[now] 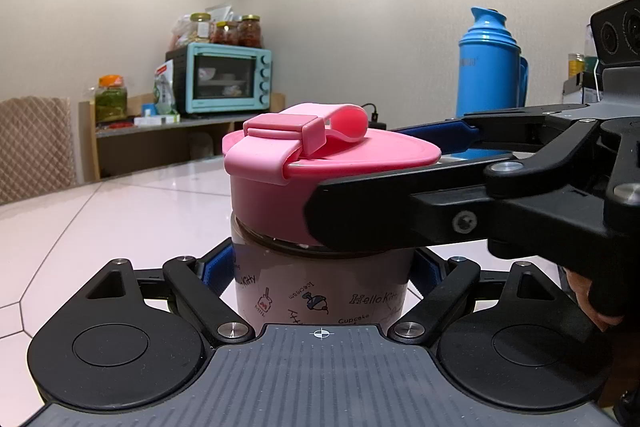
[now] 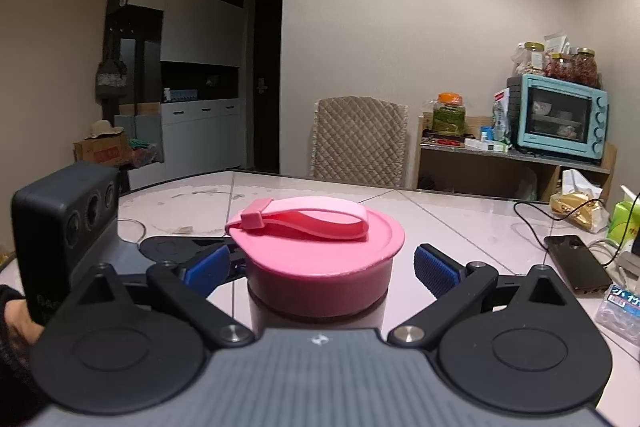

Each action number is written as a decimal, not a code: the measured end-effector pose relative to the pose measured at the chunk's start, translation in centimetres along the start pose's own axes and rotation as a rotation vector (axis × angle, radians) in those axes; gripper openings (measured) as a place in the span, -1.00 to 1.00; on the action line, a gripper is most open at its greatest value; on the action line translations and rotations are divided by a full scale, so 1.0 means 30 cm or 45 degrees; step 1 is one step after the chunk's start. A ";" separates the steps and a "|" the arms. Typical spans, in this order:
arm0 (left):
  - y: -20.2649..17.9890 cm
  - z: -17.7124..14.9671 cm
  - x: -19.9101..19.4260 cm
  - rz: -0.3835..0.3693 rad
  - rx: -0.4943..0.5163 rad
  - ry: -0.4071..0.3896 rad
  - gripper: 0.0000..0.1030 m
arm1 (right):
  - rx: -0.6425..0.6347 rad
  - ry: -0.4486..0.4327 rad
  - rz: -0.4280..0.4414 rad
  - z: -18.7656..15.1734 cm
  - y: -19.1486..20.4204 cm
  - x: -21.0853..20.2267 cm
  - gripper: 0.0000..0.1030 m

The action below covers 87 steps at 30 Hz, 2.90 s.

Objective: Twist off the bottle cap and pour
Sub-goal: 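Regrasp the pink lid with the right gripper and twist once more, then regrasp the pink lid with the right gripper and twist it again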

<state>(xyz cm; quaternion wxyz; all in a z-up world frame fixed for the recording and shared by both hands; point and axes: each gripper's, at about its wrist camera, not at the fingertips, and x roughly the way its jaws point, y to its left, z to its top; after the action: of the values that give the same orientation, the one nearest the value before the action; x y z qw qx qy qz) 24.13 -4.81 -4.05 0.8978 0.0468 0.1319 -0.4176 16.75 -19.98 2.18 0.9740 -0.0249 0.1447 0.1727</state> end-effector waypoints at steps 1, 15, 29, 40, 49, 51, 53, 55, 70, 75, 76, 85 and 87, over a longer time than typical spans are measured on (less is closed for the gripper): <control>-0.001 0.000 0.000 0.000 0.000 0.000 0.75 | -0.001 -0.001 -0.003 -0.001 0.005 0.001 0.94; 0.000 -0.001 0.000 0.000 0.000 0.000 0.75 | -0.003 -0.017 -0.058 -0.013 0.033 0.015 0.87; -0.008 -0.005 -0.002 -0.001 -0.001 -0.001 0.75 | -0.015 -0.011 -0.038 -0.017 0.023 0.020 0.65; -0.012 -0.005 -0.003 -0.001 -0.001 -0.001 0.75 | -0.069 0.001 0.145 -0.009 -0.047 0.019 0.65; -0.014 -0.005 -0.002 -0.001 -0.002 -0.001 0.75 | -0.097 -0.011 0.290 -0.004 -0.104 0.025 0.65; -0.016 -0.005 -0.002 -0.002 -0.002 -0.001 0.75 | -0.098 -0.015 0.314 -0.003 -0.114 0.027 0.65; -0.017 -0.005 -0.003 -0.002 -0.003 -0.001 0.74 | -0.100 -0.020 0.337 -0.003 -0.124 0.028 0.65; -0.016 -0.004 -0.003 -0.002 -0.003 -0.001 0.75 | -0.102 -0.024 0.352 -0.004 -0.130 0.029 0.65; -0.016 -0.004 -0.003 -0.002 -0.002 -0.001 0.75 | -0.094 -0.014 0.450 0.000 -0.171 0.034 0.66; -0.014 -0.004 -0.003 -0.002 -0.002 -0.001 0.75 | -0.103 -0.015 0.355 0.003 -0.132 0.013 0.87; -0.013 -0.004 -0.002 -0.002 -0.002 -0.001 0.75 | -0.107 -0.014 0.322 0.004 -0.123 0.007 0.88; -0.011 -0.004 0.001 -0.001 -0.001 -0.001 0.75 | -0.076 -0.008 0.114 -0.005 -0.049 -0.015 0.91; -0.010 -0.004 0.002 -0.001 0.000 -0.001 0.75 | -0.052 -0.008 0.079 -0.006 -0.037 -0.013 0.91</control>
<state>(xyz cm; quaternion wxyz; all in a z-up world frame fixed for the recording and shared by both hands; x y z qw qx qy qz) 23.90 -5.02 -4.16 0.8978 0.0464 0.1315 -0.4178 16.75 -21.16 2.13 0.9679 -0.0398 0.1387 0.2059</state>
